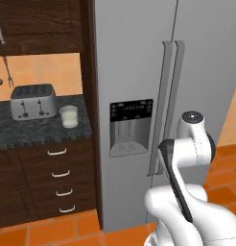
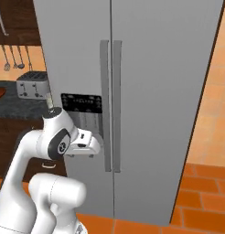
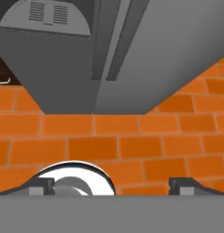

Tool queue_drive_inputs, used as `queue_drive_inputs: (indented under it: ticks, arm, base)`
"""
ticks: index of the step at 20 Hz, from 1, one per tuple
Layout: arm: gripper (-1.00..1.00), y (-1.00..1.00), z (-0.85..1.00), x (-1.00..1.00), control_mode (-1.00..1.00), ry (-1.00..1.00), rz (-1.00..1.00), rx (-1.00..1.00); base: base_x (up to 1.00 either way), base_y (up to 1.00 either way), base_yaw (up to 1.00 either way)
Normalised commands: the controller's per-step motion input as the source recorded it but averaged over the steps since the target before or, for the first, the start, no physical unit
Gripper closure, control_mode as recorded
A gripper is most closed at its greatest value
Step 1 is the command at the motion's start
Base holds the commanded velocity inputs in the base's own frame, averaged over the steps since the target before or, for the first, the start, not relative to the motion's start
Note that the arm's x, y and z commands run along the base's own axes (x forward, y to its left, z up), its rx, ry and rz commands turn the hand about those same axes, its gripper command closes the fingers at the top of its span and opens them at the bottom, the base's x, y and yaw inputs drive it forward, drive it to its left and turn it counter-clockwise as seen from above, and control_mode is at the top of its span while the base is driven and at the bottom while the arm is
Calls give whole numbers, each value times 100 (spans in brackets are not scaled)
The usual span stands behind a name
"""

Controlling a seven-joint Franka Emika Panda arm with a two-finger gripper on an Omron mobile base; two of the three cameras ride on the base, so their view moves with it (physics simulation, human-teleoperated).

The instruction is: Grab a lemon wedge from the fridge and one ice cube from the ice bowl, and put them in the glass of lemonade.

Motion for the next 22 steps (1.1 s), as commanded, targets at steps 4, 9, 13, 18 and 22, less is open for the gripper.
queue_drive_inputs:
  ticks: [4,9,13,18,22]
  arm:
    - [-100,0,0,0,100,0,0,0]
    - [-100,0,0,0,100,0,0,0]
    - [-100,0,0,0,100,0,0,0]
    - [-100,0,0,0,100,0,0,0]
    - [-100,0,0,0,100,0,0,0]
  base:
    - [5,-55,0]
    - [-43,4,0]
    - [-50,1,0]
    - [0,0,0]
    - [0,0,0]
